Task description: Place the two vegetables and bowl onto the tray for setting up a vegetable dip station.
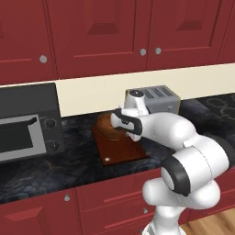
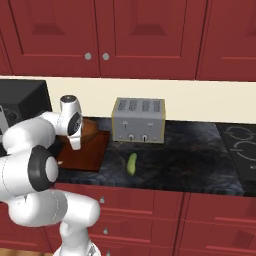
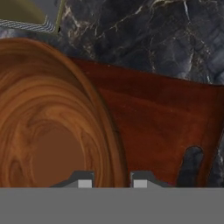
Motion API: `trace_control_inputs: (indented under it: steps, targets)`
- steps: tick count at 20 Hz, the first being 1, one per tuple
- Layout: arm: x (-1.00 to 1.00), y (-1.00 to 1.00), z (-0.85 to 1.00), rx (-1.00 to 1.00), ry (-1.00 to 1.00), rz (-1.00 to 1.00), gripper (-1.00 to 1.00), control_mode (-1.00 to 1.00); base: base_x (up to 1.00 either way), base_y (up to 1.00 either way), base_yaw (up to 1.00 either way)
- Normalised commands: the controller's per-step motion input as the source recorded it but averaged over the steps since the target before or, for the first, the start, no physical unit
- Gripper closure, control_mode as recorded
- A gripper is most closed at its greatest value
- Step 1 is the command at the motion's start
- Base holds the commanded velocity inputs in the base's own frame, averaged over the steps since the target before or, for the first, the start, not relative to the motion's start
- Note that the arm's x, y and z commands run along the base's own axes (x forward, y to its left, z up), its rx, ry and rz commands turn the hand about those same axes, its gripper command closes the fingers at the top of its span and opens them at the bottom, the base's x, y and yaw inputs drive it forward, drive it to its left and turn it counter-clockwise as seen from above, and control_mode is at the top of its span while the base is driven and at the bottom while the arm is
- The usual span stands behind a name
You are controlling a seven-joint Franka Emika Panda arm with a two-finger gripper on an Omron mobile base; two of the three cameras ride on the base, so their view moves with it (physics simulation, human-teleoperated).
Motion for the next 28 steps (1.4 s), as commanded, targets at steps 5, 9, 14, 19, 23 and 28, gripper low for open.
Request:
trace_control_inputs:
  steps: [5,9,14,19,23,28]
  targets:
    - [0.22,0.03,-0.09,0.00,0.05,0.00,1.00,-1.00,0.00,0.00,0.00]
    - [0.20,0.00,-0.09,0.00,0.04,0.00,1.00,-1.00,0.00,0.00,0.00]
    - [0.16,0.00,-0.07,0.00,0.00,-0.01,1.00,-1.00,0.00,0.00,0.00]
    - [0.15,0.01,-0.09,-0.02,0.00,-0.04,1.00,-1.00,0.00,0.00,0.00]
    - [0.16,0.02,-0.12,-0.03,0.00,-0.06,1.00,-1.00,0.00,0.00,0.00]
    - [0.17,0.02,-0.13,-0.04,0.00,-0.06,1.00,-1.00,0.00,0.00,0.00]
